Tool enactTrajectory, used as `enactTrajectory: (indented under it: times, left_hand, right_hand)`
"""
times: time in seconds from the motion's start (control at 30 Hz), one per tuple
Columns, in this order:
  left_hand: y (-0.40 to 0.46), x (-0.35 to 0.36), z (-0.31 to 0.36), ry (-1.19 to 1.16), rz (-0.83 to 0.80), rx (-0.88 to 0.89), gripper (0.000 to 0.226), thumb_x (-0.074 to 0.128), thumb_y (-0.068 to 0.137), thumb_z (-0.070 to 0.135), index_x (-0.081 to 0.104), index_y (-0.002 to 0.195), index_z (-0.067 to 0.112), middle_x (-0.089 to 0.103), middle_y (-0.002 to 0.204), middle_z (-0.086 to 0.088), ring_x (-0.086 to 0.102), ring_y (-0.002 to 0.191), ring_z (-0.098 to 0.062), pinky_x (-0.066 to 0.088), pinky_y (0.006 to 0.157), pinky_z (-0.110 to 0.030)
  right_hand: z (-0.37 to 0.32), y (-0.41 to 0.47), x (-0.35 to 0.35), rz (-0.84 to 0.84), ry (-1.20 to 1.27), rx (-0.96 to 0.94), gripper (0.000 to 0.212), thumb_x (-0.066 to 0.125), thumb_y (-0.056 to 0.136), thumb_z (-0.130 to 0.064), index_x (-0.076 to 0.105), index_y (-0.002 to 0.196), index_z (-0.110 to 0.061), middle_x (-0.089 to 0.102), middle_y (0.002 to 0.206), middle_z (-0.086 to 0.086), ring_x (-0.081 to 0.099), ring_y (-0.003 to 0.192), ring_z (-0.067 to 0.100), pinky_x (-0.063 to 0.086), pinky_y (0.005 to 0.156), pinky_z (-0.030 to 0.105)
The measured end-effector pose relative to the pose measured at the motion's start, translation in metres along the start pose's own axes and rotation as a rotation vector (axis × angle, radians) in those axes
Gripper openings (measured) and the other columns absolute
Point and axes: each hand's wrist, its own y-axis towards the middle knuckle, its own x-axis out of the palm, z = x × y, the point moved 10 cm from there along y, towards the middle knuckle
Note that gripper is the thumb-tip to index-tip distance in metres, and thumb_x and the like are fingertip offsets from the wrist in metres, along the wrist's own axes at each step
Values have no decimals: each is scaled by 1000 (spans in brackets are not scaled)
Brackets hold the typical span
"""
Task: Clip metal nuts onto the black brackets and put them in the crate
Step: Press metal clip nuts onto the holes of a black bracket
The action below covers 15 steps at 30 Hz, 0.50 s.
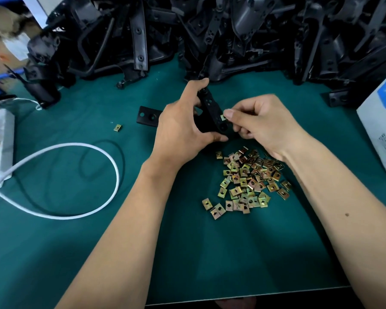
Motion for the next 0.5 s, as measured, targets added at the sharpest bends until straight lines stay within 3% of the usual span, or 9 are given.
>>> enactTrajectory:
  times: [0.13, 0.23, 0.3, 0.4, 0.5]
  left_hand:
    - [5, -11, -1, 82, 54, -18, 112, 93, 57, 60, 40, 151, 32, 68, 107, 10, 65, 101, -12, 53, 94, -36]
    - [2, -56, -19, 108, 341, -166, 110, 88, 61, 63, 38, 153, 30, 67, 107, 11, 64, 99, -13, 52, 96, -38]
    - [-8, -88, -29, 61, 559, -235, 110, 87, 64, 61, 38, 154, 22, 64, 102, 12, 63, 92, -11, 53, 92, -37]
    - [-19, -111, -23, -2, 750, -171, 107, 89, 68, 53, 40, 152, 7, 59, 93, 15, 56, 84, -1, 53, 86, -31]
    - [-21, -120, -6, -5, 818, -35, 104, 91, 72, 45, 41, 149, -4, 57, 104, 39, 50, 82, 4, 53, 86, -30]
  right_hand:
    - [1, 1, -12, 153, 77, 1, 20, 70, 98, -17, 77, 78, -16, 62, 61, -3, 50, 56, 6, 40, 49, 17]
    - [-1, 1, -18, 261, 103, 10, 18, 71, 97, -15, 77, 80, -15, 66, 62, -3, 54, 54, 6, 44, 49, 19]
    - [-7, 3, 7, 162, 37, 13, 13, 73, 95, -13, 77, 82, -10, 70, 62, 0, 57, 53, 7, 46, 48, 20]
    - [-20, 9, 61, 11, 71, 19, 6, 72, 94, -3, 75, 92, 2, 73, 66, 6, 61, 51, 10, 51, 48, 20]
    - [-33, 14, 96, -119, 283, 64, 20, 64, 97, 4, 67, 117, 5, 76, 88, 18, 74, 69, 22, 62, 66, 29]
